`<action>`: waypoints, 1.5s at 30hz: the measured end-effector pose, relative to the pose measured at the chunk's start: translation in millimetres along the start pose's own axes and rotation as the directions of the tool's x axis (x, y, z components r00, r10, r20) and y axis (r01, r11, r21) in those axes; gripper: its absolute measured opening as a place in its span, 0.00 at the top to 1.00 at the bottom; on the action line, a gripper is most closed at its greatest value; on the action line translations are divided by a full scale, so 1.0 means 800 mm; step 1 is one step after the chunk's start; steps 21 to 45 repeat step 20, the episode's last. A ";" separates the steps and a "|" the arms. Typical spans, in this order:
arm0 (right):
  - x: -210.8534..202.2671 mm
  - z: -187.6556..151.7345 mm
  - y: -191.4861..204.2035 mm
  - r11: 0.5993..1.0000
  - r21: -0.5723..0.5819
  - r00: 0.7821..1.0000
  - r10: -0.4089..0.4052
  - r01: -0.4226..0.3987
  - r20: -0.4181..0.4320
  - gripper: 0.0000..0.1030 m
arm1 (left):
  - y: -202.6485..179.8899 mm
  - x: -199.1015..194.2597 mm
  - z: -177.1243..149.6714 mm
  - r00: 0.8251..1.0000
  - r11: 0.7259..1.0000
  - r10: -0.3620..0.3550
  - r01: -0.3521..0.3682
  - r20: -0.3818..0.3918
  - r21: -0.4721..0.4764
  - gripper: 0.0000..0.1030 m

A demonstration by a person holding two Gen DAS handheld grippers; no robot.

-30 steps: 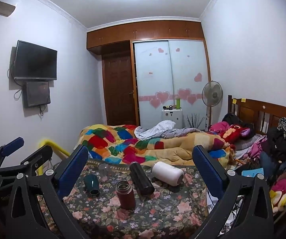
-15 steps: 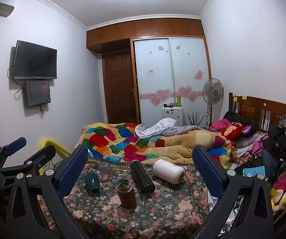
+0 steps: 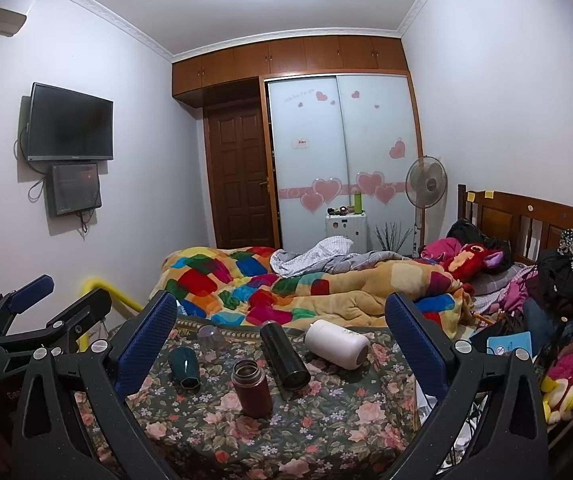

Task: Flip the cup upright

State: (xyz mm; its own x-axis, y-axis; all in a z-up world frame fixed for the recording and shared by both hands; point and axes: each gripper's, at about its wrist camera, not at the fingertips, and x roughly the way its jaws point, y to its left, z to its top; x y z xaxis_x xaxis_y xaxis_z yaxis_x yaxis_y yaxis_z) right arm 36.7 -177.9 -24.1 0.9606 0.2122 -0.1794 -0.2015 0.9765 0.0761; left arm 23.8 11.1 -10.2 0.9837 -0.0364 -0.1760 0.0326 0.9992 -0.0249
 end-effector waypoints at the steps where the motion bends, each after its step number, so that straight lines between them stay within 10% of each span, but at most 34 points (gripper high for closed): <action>1: 0.001 0.001 0.000 1.000 0.000 1.000 -0.001 0.001 0.000 0.00 | -0.001 -0.001 0.000 1.000 1.000 -0.001 0.001 0.000 0.000 0.00; 45: -0.002 0.007 0.004 1.000 0.004 1.000 -0.002 0.002 0.005 0.00 | 0.011 -0.005 -0.002 1.000 1.000 0.000 0.000 0.009 -0.019 0.00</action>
